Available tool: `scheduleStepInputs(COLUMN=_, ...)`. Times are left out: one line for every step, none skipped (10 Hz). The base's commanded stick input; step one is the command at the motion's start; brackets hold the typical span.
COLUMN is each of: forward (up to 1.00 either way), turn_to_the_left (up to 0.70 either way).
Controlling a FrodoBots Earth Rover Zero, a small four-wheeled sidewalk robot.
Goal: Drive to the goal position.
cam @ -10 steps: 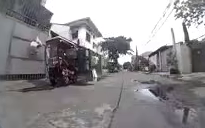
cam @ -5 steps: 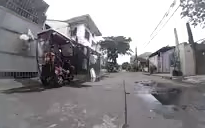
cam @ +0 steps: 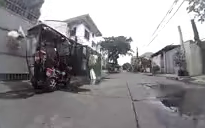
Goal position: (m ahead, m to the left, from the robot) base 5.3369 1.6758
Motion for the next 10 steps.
scheduleStepInputs(forward=1.0, turn_to_the_left=0.0)
scheduleStepInputs(forward=1.0, turn_to_the_left=-0.19)
scheduleStepInputs(forward=1.0, turn_to_the_left=-0.39)
scheduleStepInputs(forward=1.0, turn_to_the_left=0.0)
scheduleStepInputs(forward=1.0, turn_to_the_left=0.0)
scheduleStepInputs(forward=1.0, turn_to_the_left=0.0)
scheduleStepInputs(forward=1.0, turn_to_the_left=0.0)
scheduleStepInputs(forward=1.0, turn_to_the_left=0.0)
scheduleStepInputs(forward=1.0, turn_to_the_left=0.0)
scheduleStepInputs(forward=1.0, turn_to_the_left=-0.27)
